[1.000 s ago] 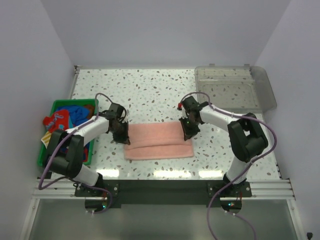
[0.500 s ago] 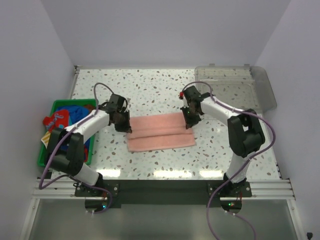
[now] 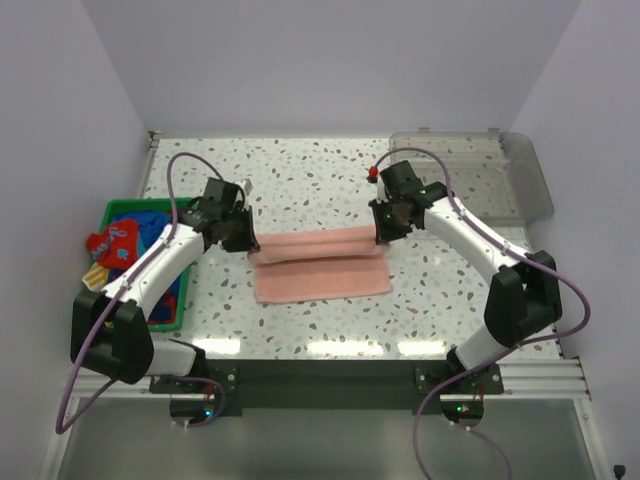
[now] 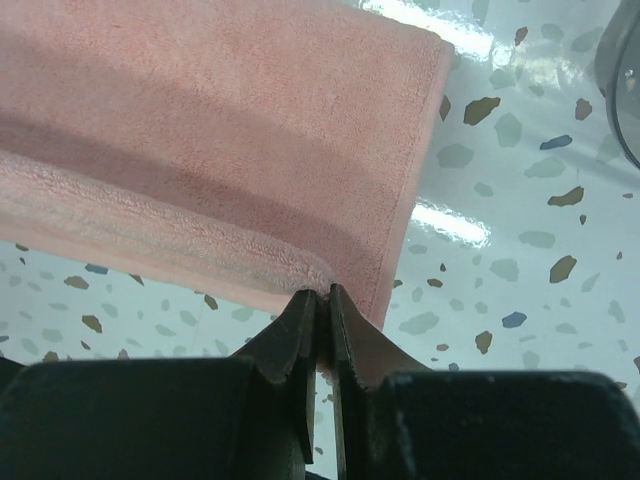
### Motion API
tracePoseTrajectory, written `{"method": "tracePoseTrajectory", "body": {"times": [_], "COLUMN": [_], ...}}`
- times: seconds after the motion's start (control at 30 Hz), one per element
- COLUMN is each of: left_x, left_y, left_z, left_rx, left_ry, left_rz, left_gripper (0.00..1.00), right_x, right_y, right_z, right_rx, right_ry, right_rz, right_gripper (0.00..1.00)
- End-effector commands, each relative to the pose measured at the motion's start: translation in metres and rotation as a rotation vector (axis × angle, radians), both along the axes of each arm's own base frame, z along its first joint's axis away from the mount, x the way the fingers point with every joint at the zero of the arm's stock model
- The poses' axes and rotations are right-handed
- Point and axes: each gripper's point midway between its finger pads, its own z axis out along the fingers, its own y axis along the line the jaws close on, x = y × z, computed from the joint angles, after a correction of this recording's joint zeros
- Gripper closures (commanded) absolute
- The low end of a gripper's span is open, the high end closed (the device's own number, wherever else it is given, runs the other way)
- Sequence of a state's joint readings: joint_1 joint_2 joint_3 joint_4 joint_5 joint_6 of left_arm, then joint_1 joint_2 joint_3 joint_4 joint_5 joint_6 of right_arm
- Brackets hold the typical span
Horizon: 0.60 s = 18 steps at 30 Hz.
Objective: Fold and stack the towels
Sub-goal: Fold the towel
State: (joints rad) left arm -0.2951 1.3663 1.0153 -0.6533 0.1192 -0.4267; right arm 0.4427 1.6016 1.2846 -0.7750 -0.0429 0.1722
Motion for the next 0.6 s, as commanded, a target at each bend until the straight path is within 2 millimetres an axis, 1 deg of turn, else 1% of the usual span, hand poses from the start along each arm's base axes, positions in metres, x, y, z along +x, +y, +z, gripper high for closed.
{"method": "tracePoseTrajectory", "body": {"times": [0.0, 0.1, 0.2, 0.33, 0.43, 0.57], "left_x": [-0.012, -0.016, -0.021, -0.033, -0.04, -0.043], "left_y": [0.04, 0.039, 0.039, 0.035, 0.034, 0.033], "left_z": [0.004, -0.004, -0.018, -0.041, -0.058, -0.073], "left_rx": [0.148, 0.139, 0.141, 0.124, 0.128, 0.131], "left_ry": [0.006, 0.013, 0.049, 0.098, 0.14, 0.171], "left_rz": [0.071, 0.067, 0.064, 0.05, 0.04, 0.034], "left_gripper": [1.0, 1.0, 1.0, 1.0, 1.0, 1.0], "right_x": [-0.016, -0.018, -0.023, -0.035, -0.038, -0.04], "right_y": [-0.052, -0.05, -0.049, -0.05, -0.051, -0.05], "right_z": [0.004, 0.002, -0.006, -0.026, -0.041, -0.056], "right_rx": [-0.175, -0.16, -0.152, -0.156, -0.166, -0.172], "right_ry": [0.009, 0.012, 0.034, 0.089, 0.122, 0.149], "right_rz": [-0.081, -0.084, -0.087, -0.085, -0.085, -0.083], "right_gripper": [1.0, 1.0, 1.0, 1.0, 1.0, 1.0]}}
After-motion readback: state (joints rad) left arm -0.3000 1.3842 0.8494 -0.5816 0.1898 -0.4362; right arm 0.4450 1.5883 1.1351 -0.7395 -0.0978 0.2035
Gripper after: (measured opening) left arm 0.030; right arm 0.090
